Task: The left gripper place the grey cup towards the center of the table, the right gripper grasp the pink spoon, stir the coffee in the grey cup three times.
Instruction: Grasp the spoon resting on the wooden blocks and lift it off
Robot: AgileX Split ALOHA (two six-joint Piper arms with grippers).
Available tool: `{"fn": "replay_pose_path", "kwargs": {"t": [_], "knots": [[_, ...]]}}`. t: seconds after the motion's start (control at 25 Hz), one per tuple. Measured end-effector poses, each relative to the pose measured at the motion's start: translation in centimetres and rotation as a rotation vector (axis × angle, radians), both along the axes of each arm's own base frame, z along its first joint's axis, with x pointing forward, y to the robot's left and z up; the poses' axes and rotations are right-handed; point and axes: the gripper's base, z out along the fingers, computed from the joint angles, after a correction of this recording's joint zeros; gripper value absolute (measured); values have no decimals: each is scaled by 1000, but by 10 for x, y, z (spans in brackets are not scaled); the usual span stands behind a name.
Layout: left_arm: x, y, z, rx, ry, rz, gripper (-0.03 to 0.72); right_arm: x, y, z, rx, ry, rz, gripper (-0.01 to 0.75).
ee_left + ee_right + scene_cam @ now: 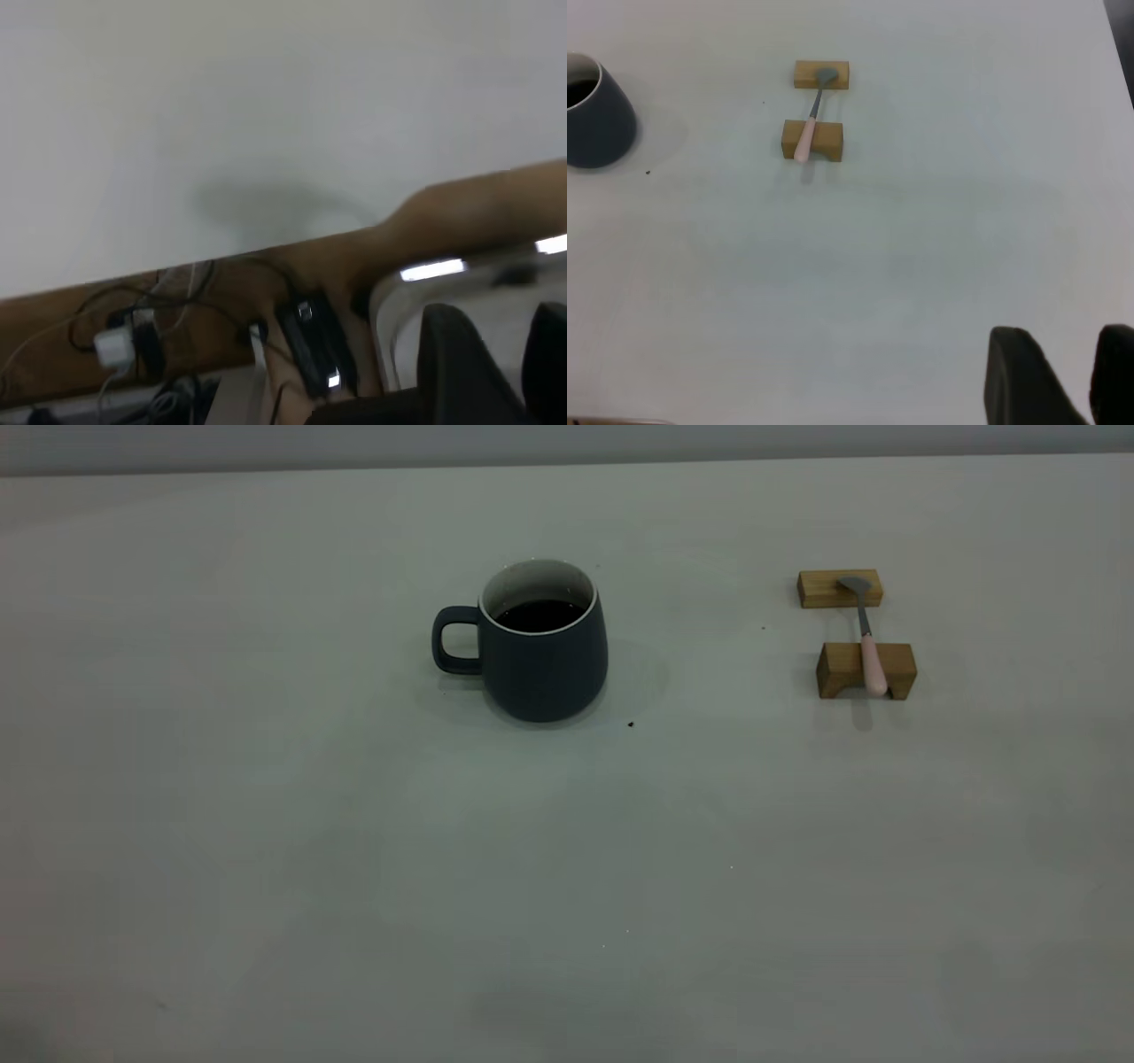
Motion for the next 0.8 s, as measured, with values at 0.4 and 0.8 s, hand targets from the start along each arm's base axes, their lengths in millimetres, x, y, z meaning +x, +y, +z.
{"fn": "replay_pose_path", "kwargs": {"t": [0.4, 0.8], "knots": [[-70, 7, -22, -42, -318, 123, 260, 0, 0, 0, 0, 0, 0, 238], [-95, 6, -35, -54, -492, 115, 260, 0, 0, 0, 0, 0, 0, 238]]}}
